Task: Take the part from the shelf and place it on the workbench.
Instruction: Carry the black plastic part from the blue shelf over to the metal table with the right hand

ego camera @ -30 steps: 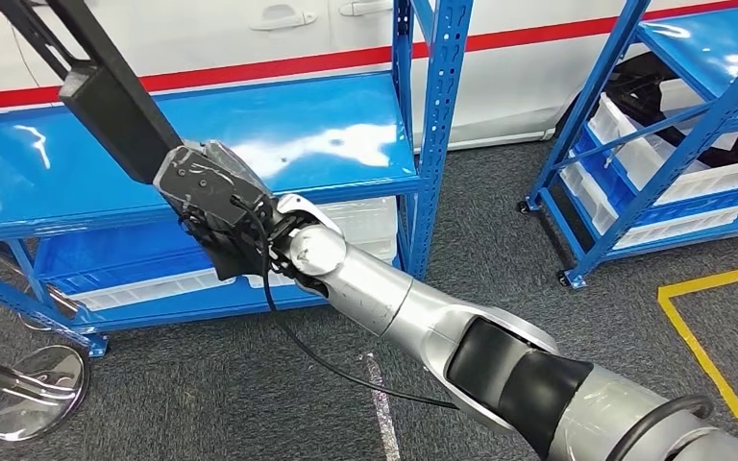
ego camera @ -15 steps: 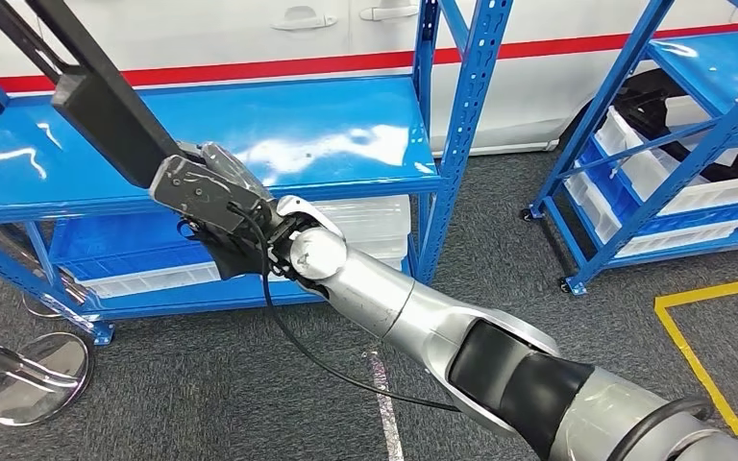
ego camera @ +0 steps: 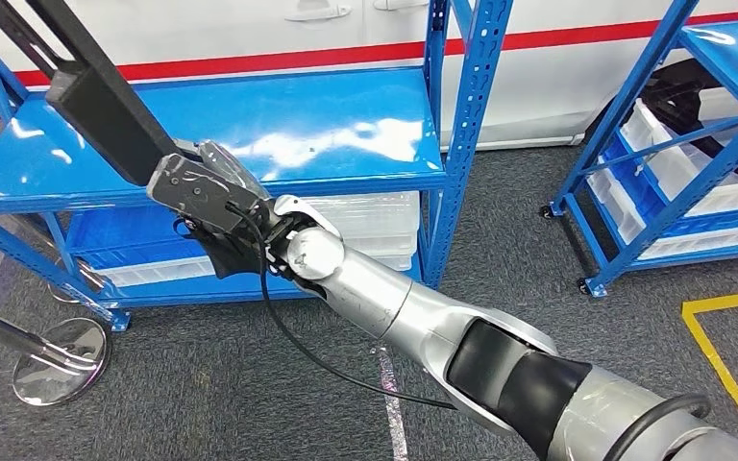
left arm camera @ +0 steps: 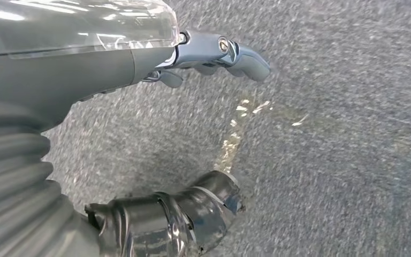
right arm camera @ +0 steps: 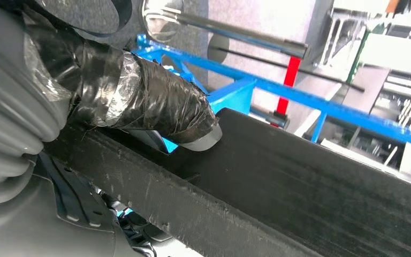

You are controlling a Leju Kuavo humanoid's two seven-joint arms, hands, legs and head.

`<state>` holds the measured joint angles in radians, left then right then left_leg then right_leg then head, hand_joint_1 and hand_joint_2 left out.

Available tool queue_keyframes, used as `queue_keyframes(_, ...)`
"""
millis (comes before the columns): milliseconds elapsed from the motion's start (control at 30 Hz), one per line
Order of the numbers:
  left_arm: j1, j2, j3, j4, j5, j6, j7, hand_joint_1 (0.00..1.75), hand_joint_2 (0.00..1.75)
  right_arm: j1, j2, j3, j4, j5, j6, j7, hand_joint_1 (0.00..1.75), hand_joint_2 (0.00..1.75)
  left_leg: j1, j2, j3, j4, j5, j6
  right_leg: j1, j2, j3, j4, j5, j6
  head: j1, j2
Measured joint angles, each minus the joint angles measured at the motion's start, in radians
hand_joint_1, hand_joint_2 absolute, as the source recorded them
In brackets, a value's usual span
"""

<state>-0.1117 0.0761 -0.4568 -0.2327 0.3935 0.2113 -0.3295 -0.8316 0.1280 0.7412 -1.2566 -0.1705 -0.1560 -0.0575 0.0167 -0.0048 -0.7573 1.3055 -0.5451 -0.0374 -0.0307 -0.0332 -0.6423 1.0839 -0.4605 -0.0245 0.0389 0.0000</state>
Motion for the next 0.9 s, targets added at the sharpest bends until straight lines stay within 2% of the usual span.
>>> queue_keyframes(67, 0.001, 0.000, 0.000, 0.000, 0.000, 0.000, 0.000, 0.00, 1.75, 0.000, 0.000, 0.000, 0.000, 0.000, 0.000, 0.000, 1.75, 1.75, 0.001, 0.001, 0.010, -0.022, 0.017, 0.000, 0.000, -0.003, 0.000, 0.000, 0.000, 0.000, 0.000, 0.000)
queue_keyframes(233, 0.001, 0.000, 0.000, 0.000, 0.000, 0.000, 0.000, 0.00, 1.75, 0.000, 0.000, 0.000, 0.000, 0.001, 0.000, -0.001, 1.75, 1.75, 0.001, 0.001, 0.013, -0.028, 0.020, 0.001, 0.000, -0.004, 0.000, 0.000, 0.000, 0.000, 0.000, 0.000)
queue_keyframes(267, 0.000, 0.000, 0.000, 0.000, 0.001, 0.000, 0.001, 0.00, 1.75, 0.000, 0.001, 0.000, 0.000, 0.001, 0.000, -0.001, 1.75, 1.75, 0.001, 0.004, 0.031, -0.064, 0.038, 0.002, 0.000, -0.006, 0.001, 0.000, 0.000, 0.000, 0.000, 0.000)
queue_keyframes(300, -0.002, 0.001, 0.000, 0.000, 0.001, 0.001, 0.001, 0.00, 1.75, -0.001, 0.003, 0.000, 0.000, 0.004, -0.001, -0.004, 1.75, 1.75, -0.005, 0.021, 0.062, -0.126, 0.059, 0.006, 0.002, -0.012, 0.002, -0.002, 0.000, 0.002, 0.000, 0.000)
queue_keyframes(367, -0.008, 0.006, 0.000, 0.000, 0.004, 0.002, 0.003, 0.00, 1.75, -0.003, 0.006, 0.000, 0.000, 0.010, -0.007, -0.011, 1.75, 1.75, -0.016, 0.041, 0.122, -0.253, 0.103, 0.026, 0.007, -0.032, 0.009, -0.010, 0.000, 0.014, 0.000, 0.000)
queue_keyframes(400, -0.011, 0.009, 0.000, 0.000, 0.005, 0.003, 0.004, 0.00, 1.75, -0.004, 0.007, 0.000, 0.000, 0.013, -0.011, -0.015, 1.75, 1.75, -0.019, 0.038, 0.136, -0.287, 0.113, 0.041, 0.011, -0.022, -0.009, 0.034, -0.028, 0.019, 0.001, 0.000)
queue_keyframes(467, -0.012, 0.012, 0.000, 0.000, 0.006, 0.003, 0.007, 0.00, 1.75, -0.002, 0.004, 0.000, 0.003, 0.015, -0.015, -0.017, 1.75, 1.75, -0.014, -0.020, 0.136, -0.290, 0.122, 0.061, 0.012, 0.013, -0.049, 0.126, -0.056, 0.026, 0.003, 0.000)
queue_keyframes(500, -0.013, 0.012, 0.000, 0.000, 0.006, 0.003, 0.007, 0.00, 1.75, -0.001, 0.002, 0.000, 0.005, 0.015, -0.015, -0.018, 1.75, 1.75, -0.013, -0.047, 0.132, -0.280, 0.120, 0.063, 0.010, 0.041, -0.055, 0.139, -0.055, 0.024, 0.004, 0.000)
queue_keyframes(533, -0.013, 0.012, 0.000, 0.000, 0.006, 0.003, 0.007, 0.00, 1.75, 0.000, 0.001, 0.000, 0.006, 0.015, -0.015, -0.018, 1.75, 1.75, -0.013, -0.068, 0.124, -0.268, 0.115, 0.058, 0.006, 0.060, -0.039, 0.102, -0.034, 0.025, 0.004, 0.000)
queue_keyframes(567, -0.013, 0.013, 0.000, 0.000, 0.006, 0.003, 0.008, 0.00, 1.75, -0.001, 0.001, 0.000, 0.006, 0.015, -0.015, -0.018, 1.75, 1.75, -0.013, -0.079, 0.116, -0.255, 0.110, 0.053, 0.004, 0.075, -0.017, 0.055, -0.018, 0.025, 0.004, 0.000)
queue_keyframes(600, -0.013, 0.013, 0.000, 0.000, 0.006, 0.003, 0.008, 0.00, 1.75, -0.001, 0.002, 0.000, 0.006, 0.015, -0.015, -0.018, 1.75, 1.75, -0.012, -0.089, 0.107, -0.246, 0.108, 0.047, 0.004, 0.086, -0.006, 0.029, -0.013, 0.025, 0.004, 0.000)
queue_keyframes(633, -0.012, 0.014, 0.000, 0.000, 0.006, 0.004, 0.008, 0.00, 1.75, -0.001, 0.002, 0.000, 0.006, 0.015, -0.015, -0.018, 1.75, 1.75, -0.011, -0.097, 0.100, -0.243, 0.109, 0.043, 0.005, 0.089, -0.005, 0.027, -0.017, 0.023, 0.004, 0.000)
queue_keyframes(700, -0.009, 0.016, 0.000, 0.000, 0.006, 0.004, 0.009, 0.00, 1.75, 0.000, 0.002, 0.000, 0.006, 0.015, -0.015, -0.018, 1.75, 1.75, -0.008, -0.108, 0.094, -0.243, 0.112, 0.037, 0.007, 0.076, -0.005, 0.023, -0.013, 0.016, 0.004, 0.000)
queue_keyframes(733, -0.007, 0.016, 0.000, 0.000, 0.006, 0.004, 0.009, 0.00, 1.75, -0.001, 0.004, 0.000, 0.006, 0.015, -0.015, -0.018, 1.75, 1.75, -0.009, -0.096, 0.090, -0.239, 0.109, 0.032, 0.005, 0.069, -0.004, 0.021, -0.011, 0.012, 0.004, 0.000)
queue_keyframes(800, -0.006, 0.018, 0.000, 0.000, 0.006, 0.004, 0.009, 0.00, 1.75, -0.003, 0.006, 0.000, 0.005, 0.015, -0.015, -0.018, 1.75, 1.75, -0.010, -0.051, 0.068, -0.195, 0.085, 0.022, 0.001, 0.052, -0.001, 0.016, -0.009, 0.005, 0.001, 0.000)
queue_keyframes(833, -0.008, 0.018, 0.000, 0.000, 0.006, 0.005, 0.009, 0.00, 1.75, -0.004, 0.007, 0.000, 0.005, 0.015, -0.015, -0.018, 1.75, 1.75, -0.010, -0.025, 0.047, -0.150, 0.064, 0.015, 0.002, 0.044, 0.001, 0.015, -0.009, 0.003, 0.000, 0.000)
queue_keyframes(900, -0.013, 0.020, 0.000, 0.000, 0.006, 0.005, 0.009, 0.00, 1.75, -0.004, 0.007, 0.000, 0.006, 0.014, -0.015, -0.019, 1.75, 1.75, -0.006, -0.004, -0.006, -0.043, 0.020, 0.008, 0.003, 0.025, 0.002, 0.014, -0.010, 0.000, -0.001, 0.000)
